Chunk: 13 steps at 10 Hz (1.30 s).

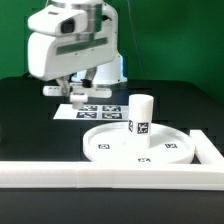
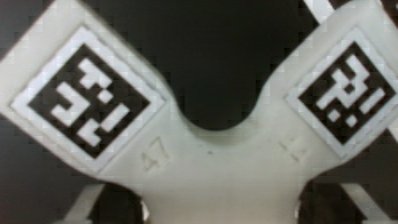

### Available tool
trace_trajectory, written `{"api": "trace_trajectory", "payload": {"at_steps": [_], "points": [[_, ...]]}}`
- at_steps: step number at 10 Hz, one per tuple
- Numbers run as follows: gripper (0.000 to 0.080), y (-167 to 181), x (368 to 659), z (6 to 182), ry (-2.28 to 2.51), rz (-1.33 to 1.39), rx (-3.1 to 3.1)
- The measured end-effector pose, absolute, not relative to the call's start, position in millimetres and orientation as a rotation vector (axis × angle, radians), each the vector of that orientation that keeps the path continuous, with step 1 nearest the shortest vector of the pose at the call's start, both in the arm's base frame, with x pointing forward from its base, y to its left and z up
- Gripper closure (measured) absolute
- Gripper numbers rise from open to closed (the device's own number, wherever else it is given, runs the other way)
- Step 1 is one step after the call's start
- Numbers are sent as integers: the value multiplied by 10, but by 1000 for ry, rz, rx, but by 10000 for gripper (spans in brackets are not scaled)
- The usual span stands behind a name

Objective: Assemble round table

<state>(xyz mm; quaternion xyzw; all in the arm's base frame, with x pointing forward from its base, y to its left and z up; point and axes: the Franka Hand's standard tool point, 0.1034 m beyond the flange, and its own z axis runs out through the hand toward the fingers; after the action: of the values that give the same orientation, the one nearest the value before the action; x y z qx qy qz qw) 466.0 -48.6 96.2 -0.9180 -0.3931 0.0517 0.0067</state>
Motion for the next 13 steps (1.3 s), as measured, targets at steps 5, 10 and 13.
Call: {"api": "trace_trajectory", "payload": {"at_steps": [5,10,13], "points": [[366,-428,4678,963,-1250,167,-2860],[366,145,5010,1398,-1239,210,-2844],[366,166,5006,1398,-1240,236,-2834]]}}
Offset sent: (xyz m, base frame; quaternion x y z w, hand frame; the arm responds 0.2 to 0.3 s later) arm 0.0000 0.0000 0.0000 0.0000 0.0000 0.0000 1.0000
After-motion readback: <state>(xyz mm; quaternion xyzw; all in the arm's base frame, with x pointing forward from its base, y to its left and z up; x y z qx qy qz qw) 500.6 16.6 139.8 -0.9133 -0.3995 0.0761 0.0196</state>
